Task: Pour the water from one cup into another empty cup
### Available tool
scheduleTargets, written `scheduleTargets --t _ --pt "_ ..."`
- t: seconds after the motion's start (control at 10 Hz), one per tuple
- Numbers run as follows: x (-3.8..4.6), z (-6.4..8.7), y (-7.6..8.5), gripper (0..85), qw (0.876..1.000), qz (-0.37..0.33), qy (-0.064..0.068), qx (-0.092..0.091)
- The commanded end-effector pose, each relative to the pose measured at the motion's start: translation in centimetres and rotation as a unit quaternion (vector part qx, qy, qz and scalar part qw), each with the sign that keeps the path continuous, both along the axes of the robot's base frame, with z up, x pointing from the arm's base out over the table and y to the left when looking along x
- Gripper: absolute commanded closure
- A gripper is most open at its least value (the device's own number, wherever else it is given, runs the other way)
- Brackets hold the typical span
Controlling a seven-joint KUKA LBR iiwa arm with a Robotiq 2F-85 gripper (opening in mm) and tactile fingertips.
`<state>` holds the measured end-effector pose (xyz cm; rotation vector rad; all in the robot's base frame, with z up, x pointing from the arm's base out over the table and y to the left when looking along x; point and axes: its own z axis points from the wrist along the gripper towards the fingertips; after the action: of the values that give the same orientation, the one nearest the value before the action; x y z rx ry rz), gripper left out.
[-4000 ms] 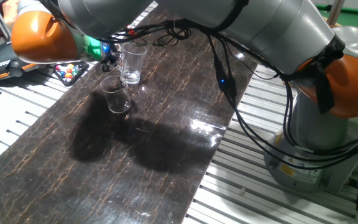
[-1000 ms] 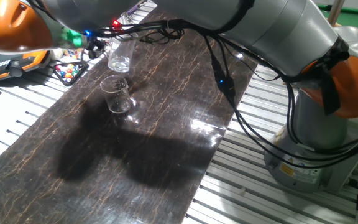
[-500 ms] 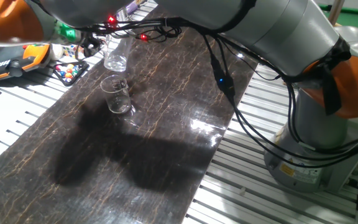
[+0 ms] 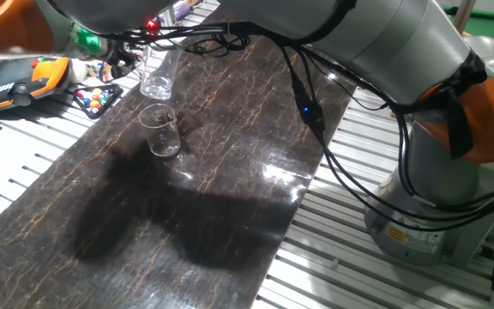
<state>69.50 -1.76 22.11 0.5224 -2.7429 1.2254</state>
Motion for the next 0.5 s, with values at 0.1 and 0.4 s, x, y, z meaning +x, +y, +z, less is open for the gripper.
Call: scheduleTargets --t 0.1,0.4 --pt "0.04 0.05 0.37 84.3 1.0 0.001 0.005 0.007" --pt "0.05 0.05 0.77 84.3 1.0 0.003 0.013 0.013"
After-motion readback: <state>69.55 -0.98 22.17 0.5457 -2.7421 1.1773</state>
